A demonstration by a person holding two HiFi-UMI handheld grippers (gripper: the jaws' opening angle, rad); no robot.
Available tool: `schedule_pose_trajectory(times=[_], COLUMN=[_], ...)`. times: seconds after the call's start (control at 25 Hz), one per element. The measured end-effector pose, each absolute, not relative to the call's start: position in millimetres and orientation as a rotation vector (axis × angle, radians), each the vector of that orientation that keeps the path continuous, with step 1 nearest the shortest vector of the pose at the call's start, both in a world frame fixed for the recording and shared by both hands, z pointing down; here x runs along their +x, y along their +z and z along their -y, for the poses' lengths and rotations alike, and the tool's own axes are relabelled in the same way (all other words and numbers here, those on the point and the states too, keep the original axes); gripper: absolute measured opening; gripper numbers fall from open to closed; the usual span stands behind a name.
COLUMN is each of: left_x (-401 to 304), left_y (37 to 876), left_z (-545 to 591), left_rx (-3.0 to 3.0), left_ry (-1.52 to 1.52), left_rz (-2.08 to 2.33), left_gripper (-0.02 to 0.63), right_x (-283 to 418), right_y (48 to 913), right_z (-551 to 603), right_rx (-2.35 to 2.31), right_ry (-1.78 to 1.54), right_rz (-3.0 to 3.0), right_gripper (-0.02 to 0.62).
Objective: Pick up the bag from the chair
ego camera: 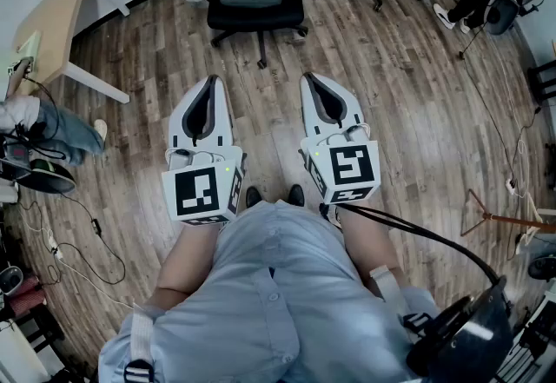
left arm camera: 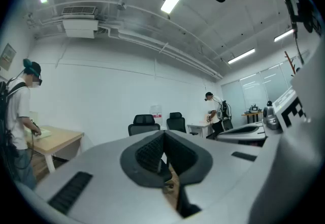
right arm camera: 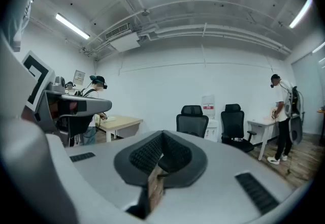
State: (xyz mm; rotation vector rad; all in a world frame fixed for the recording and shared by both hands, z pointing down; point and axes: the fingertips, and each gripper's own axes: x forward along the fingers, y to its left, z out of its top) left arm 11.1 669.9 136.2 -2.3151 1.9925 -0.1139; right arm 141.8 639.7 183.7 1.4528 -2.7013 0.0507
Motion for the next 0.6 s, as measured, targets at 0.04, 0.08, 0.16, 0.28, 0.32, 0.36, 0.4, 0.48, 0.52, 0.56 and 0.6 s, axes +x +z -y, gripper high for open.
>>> schedule_pose_trajectory(times=[0.04, 0.08, 0.16, 0.28, 0.32, 0.36, 0.4, 0.48, 0.52, 0.56, 0.6], left_x=[14.0, 16.9, 22.2, 29.4, 32.5, 36.0, 39.5, 46.1, 49.3, 52.4, 55.4], left_y=[136.1, 136.1, 136.8, 139.4, 140.5, 141.7, 143.0, 144.6, 144.7, 144.4, 144.0], left_z=[-669.9, -669.8, -669.0, -667.3, -667.0, -666.9, -666.9, -666.0, -664.7, -663.0, -661.2], left_rx=[-2.315, -2.314, -2.313, -2.309, -2.308, -2.307, -2.305, -2.298, -2.293, -2.287, -2.282], left_ry=[-0.116, -0.118, -0.123, -0.132, -0.136, -0.140, -0.144, -0.149, -0.151, -0.152, -0.153], left_rz=[-1.992, -1.992, -1.993, -1.997, -1.998, -2.000, -2.002, -2.008, -2.011, -2.015, -2.019], left_gripper=[0.003, 0.003, 0.003, 0.003, 0.003, 0.003, 0.003, 0.003, 0.003, 0.003, 0.003], right_x=[144.7, 147.5, 152.7, 159.3, 162.2, 165.5, 168.9, 175.5, 178.5, 181.0, 182.9], right_y=[183.6, 183.6, 183.9, 185.9, 187.1, 188.4, 189.7, 191.5, 191.5, 191.1, 190.6], right_z=[-639.7, -639.6, -638.7, -636.5, -635.8, -635.3, -634.8, -632.6, -630.9, -629.1, -627.4], right_rx=[1.453, 1.454, 1.454, 1.445, 1.442, 1.439, 1.436, 1.431, 1.426, 1.414, 1.397], right_ry=[0.050, 0.050, 0.050, 0.055, 0.059, 0.063, 0.066, 0.071, 0.077, 0.087, 0.101], right_rz=[2.701, 2.702, 2.703, 2.710, 2.713, 2.716, 2.719, 2.729, 2.740, 2.757, 2.777], right_gripper=[0.000, 0.000, 0.000, 0.000, 0.000, 0.000, 0.000, 0.000, 0.000, 0.000, 0.000])
